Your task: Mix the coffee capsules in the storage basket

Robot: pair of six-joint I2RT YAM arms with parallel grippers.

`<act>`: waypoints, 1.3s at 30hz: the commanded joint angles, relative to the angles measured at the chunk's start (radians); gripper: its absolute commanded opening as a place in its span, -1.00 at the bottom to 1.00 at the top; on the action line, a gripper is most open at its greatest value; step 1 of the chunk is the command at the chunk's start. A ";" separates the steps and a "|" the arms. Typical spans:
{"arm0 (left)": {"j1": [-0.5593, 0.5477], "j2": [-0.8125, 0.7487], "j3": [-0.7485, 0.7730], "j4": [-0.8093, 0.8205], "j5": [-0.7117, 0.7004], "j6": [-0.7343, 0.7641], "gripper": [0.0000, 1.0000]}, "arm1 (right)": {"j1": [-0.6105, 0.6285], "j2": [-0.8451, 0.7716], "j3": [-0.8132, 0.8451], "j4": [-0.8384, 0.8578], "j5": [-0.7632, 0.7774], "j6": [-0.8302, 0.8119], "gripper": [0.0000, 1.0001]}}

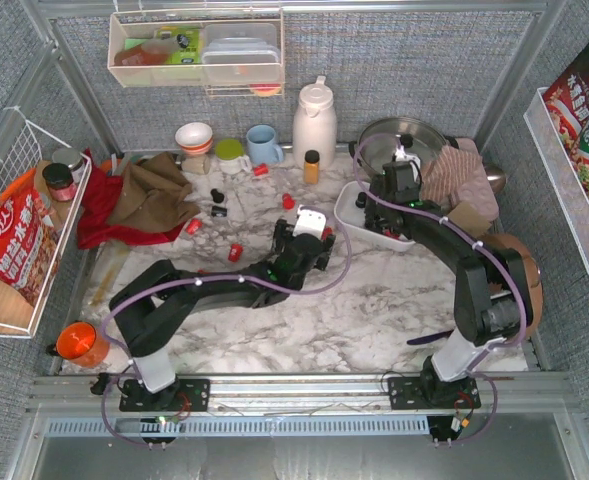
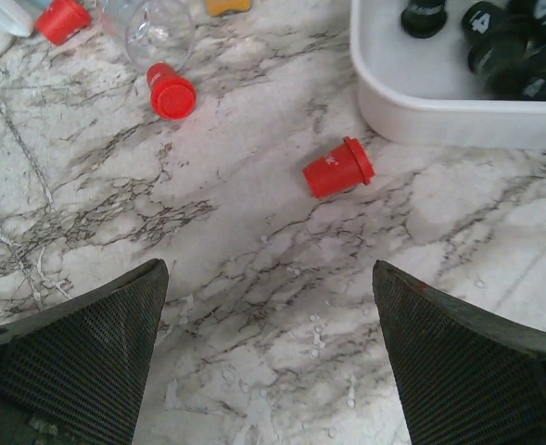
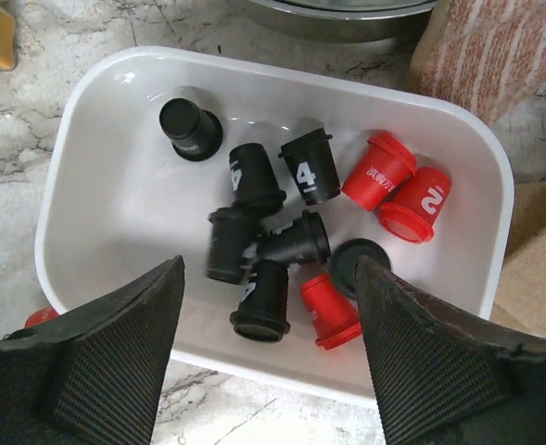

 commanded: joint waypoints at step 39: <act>0.132 0.457 0.376 -0.029 0.075 -0.234 0.38 | 0.002 -0.496 -0.439 0.073 -0.207 0.150 0.59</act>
